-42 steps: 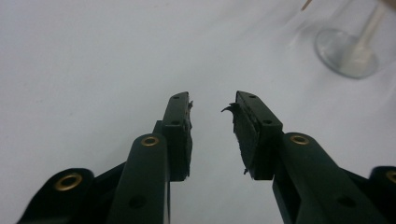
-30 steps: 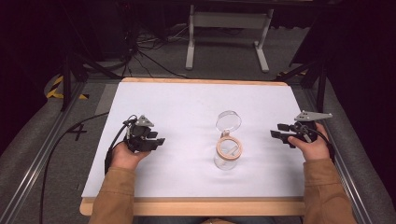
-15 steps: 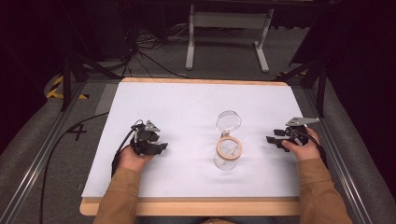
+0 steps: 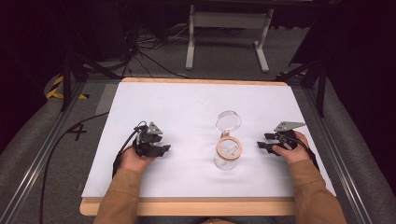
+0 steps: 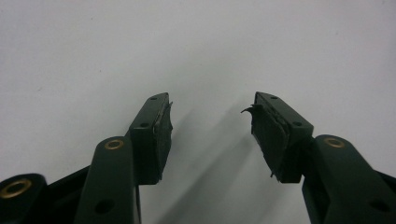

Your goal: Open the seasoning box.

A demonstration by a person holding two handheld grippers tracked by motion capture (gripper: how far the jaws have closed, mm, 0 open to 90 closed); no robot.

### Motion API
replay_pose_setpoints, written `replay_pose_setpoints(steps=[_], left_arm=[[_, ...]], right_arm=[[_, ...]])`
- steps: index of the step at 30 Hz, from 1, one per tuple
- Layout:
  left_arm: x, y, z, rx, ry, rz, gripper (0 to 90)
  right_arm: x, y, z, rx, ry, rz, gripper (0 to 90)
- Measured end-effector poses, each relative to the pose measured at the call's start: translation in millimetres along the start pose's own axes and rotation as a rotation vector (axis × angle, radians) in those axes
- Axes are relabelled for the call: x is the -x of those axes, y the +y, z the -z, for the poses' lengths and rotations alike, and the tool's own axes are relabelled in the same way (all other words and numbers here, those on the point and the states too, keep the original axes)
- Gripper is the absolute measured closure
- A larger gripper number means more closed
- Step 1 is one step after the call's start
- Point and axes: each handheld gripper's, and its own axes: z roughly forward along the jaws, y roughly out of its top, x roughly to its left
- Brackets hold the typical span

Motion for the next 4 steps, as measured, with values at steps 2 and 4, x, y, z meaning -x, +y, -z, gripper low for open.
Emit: replay_pose_setpoints(steps=[2, 4], left_arm=[[-0.5, 0.0, 1.1, 0.019, -0.006, 0.005, 47.8], [-0.9, 0.7, 3.3, 0.031, -0.015, 0.013, 47.8]], right_arm=[[-0.4, 0.4, -0.2, 0.002, -0.001, -0.002, 43.4], [-0.3, 1.0, 0.6, 0.01, -0.006, -0.002, 43.2]])
